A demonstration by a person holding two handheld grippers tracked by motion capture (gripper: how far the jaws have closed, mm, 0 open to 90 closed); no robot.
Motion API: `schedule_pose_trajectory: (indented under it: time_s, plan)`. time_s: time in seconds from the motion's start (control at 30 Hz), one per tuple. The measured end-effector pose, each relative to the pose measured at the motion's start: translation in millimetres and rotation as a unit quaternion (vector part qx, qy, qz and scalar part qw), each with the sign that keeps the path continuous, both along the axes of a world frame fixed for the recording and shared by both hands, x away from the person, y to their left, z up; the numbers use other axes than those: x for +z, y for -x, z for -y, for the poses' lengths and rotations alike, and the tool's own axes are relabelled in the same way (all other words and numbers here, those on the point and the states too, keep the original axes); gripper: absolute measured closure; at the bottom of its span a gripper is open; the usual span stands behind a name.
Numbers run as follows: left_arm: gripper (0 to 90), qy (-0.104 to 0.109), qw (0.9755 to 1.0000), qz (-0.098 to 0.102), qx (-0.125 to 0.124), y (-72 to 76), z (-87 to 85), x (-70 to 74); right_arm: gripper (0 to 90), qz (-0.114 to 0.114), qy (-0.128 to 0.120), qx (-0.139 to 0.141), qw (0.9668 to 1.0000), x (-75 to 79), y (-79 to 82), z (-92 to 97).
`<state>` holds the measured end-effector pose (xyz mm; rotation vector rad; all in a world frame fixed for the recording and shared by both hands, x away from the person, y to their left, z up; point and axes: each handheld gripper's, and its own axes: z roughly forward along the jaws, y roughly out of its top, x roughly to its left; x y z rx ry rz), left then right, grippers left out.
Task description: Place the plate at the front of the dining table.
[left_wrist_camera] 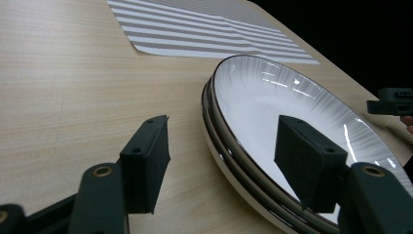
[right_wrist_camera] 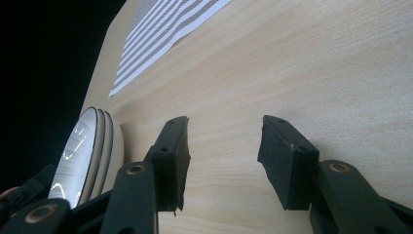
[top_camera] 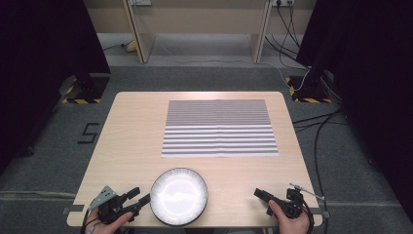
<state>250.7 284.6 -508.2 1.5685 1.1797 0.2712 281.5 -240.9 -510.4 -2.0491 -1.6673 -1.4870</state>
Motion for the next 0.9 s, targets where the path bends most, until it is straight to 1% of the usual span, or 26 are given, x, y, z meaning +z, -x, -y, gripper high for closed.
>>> schedule_pose_trajectory:
  time_s: [0.03, 0.17, 0.23, 0.27, 0.37, 0.4, 0.47, 0.53, 0.6, 0.7, 0.73, 0.8, 0.9]
  plan:
    - [36.8, 0.001, 1.0000, 0.000, 0.000, 0.1, 0.1, 0.8, 53.5, 0.001, 0.001, 0.001, 1.0000, -0.1, 0.2, 0.0]
    - [37.1, -0.005, 1.0000, 0.001, -0.002, -0.3, -0.6, 1.9, 53.9, 0.000, 0.005, 0.007, 1.0000, 2.1, 0.3, -3.5]
    - [37.3, -0.007, 1.0000, -0.002, 0.003, -0.9, -2.6, 2.3, 54.1, -0.002, 0.013, 0.010, 0.9999, 4.6, -0.2, -5.7]
    - [37.4, -0.010, 0.9999, -0.003, 0.009, -1.9, -5.8, 3.3, 54.4, 0.002, 0.016, 0.011, 0.9998, 5.6, -0.6, -6.1]
    - [37.6, -0.013, 0.9998, -0.004, 0.015, -3.4, -9.5, 4.4, 55.1, 0.002, 0.016, 0.012, 0.9998, 8.2, -1.4, -7.1]
    - [37.8, -0.017, 0.9996, -0.007, 0.020, -4.7, -12.8, 5.1, 56.3, 0.004, 0.021, 0.019, 0.9996, 9.8, -2.2, -8.7]
    - [38.1, -0.019, 0.9996, -0.007, 0.022, -5.7, -14.6, 5.6, 57.4, 0.003, 0.020, 0.026, 0.9994, 11.2, -2.7, -11.5]
    - [38.4, -0.020, 0.9996, -0.011, 0.018, -6.2, -15.2, 5.6, 58.9, 0.000, 0.026, 0.036, 0.9990, 13.9, -3.1, -17.0]
    - [38.9, -0.019, 0.9996, -0.013, 0.015, -6.2, -14.0, 5.4, 60.1, 0.002, 0.029, 0.047, 0.9985, 15.6, -4.3, -22.1]
    - [39.5, -0.018, 0.9997, -0.015, 0.007, -6.0, -11.4, 6.6, 61.0, 0.000, 0.031, 0.054, 0.9981, 17.9, -6.0, -27.5]
    - [39.8, -0.019, 0.9997, -0.013, 0.004, -6.2, -10.1, 7.3, 61.8, 0.002, 0.037, 0.059, 0.9976, 19.2, -7.5, -30.4]
    - [40.8, -0.018, 0.9997, -0.013, -0.002, -7.2, -6.9, 9.0, 62.3, 0.004, 0.040, 0.067, 0.9970, 22.0, -10.9, -36.2]
    - [41.2, -0.019, 0.9997, -0.015, -0.006, -8.9, -4.1, 10.3, 62.7, 0.004, 0.043, 0.071, 0.9966, 24.8, -14.5, -41.1]
